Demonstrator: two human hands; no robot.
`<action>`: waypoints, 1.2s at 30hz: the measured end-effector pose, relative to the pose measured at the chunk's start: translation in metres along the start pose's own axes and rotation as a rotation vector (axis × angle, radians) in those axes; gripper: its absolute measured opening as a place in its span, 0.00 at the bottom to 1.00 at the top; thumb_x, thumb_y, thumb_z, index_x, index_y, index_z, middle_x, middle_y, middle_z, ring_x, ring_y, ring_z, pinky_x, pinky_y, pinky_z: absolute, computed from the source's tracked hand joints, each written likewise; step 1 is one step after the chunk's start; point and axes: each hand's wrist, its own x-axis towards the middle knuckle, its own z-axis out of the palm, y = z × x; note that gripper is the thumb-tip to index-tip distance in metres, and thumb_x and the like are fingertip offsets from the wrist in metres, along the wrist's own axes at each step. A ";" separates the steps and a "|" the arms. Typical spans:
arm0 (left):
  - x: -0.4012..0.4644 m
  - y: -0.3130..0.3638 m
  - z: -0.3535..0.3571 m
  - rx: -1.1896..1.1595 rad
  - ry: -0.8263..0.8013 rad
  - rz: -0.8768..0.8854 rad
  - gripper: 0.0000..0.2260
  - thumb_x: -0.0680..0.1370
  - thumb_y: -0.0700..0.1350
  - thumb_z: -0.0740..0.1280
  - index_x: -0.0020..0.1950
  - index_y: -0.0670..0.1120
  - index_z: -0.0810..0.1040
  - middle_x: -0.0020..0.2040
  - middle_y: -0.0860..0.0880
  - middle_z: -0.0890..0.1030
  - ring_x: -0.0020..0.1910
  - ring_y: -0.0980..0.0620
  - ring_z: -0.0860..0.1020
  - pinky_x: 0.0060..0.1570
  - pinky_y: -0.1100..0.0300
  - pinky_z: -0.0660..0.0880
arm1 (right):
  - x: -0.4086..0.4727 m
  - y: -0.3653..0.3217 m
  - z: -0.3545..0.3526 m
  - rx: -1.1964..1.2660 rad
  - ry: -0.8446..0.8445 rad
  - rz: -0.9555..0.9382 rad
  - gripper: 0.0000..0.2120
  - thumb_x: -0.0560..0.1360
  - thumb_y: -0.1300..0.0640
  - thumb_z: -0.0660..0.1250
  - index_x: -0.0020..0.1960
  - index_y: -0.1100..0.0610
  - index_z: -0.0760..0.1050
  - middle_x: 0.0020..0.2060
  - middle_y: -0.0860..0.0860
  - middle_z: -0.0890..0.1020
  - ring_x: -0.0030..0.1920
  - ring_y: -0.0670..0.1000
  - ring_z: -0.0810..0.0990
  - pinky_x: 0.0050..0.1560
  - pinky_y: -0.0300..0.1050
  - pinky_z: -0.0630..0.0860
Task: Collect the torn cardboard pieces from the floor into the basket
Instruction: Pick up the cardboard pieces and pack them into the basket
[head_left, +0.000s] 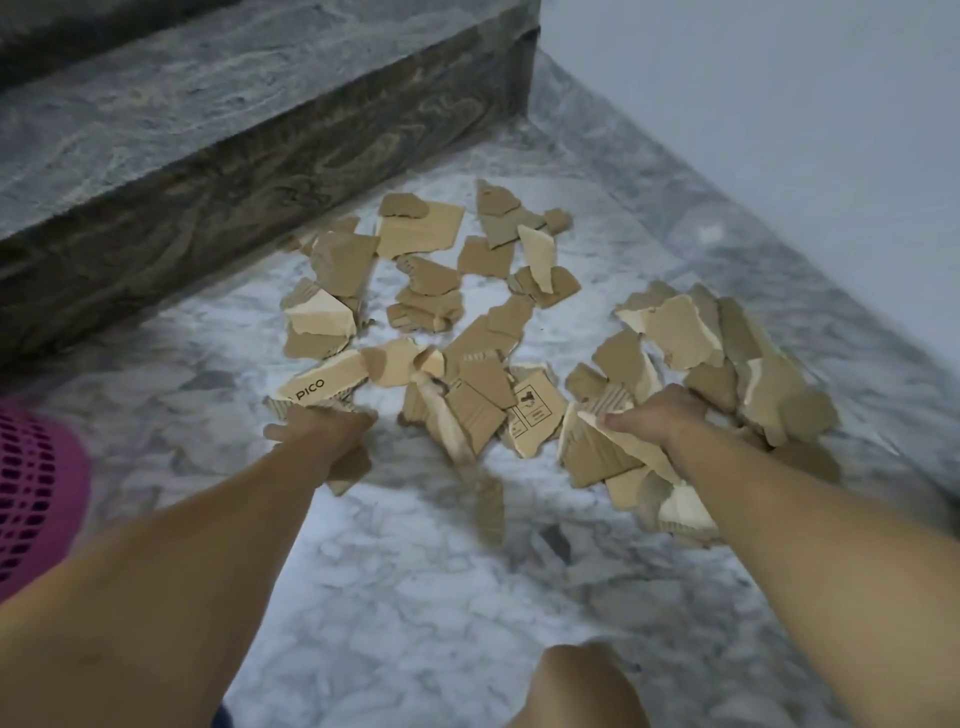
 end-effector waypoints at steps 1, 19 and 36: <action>-0.019 0.009 -0.002 0.034 0.015 0.033 0.41 0.63 0.61 0.77 0.68 0.42 0.67 0.66 0.39 0.65 0.63 0.39 0.68 0.60 0.44 0.73 | -0.003 -0.004 0.003 -0.010 0.006 0.009 0.62 0.56 0.30 0.76 0.77 0.59 0.54 0.74 0.58 0.63 0.74 0.62 0.61 0.68 0.58 0.68; -0.019 0.038 0.030 0.178 0.086 0.289 0.57 0.53 0.70 0.77 0.74 0.50 0.57 0.76 0.43 0.52 0.73 0.40 0.56 0.69 0.43 0.62 | 0.003 -0.065 0.026 0.307 -0.031 -0.164 0.31 0.59 0.57 0.84 0.55 0.63 0.73 0.52 0.56 0.79 0.57 0.59 0.78 0.56 0.51 0.78; -0.020 0.039 0.026 -0.256 -0.248 0.261 0.34 0.61 0.39 0.82 0.63 0.47 0.72 0.53 0.49 0.77 0.52 0.47 0.76 0.54 0.53 0.77 | -0.005 -0.089 0.059 0.598 -0.149 -0.247 0.36 0.59 0.65 0.83 0.63 0.59 0.72 0.57 0.55 0.81 0.56 0.56 0.81 0.55 0.51 0.80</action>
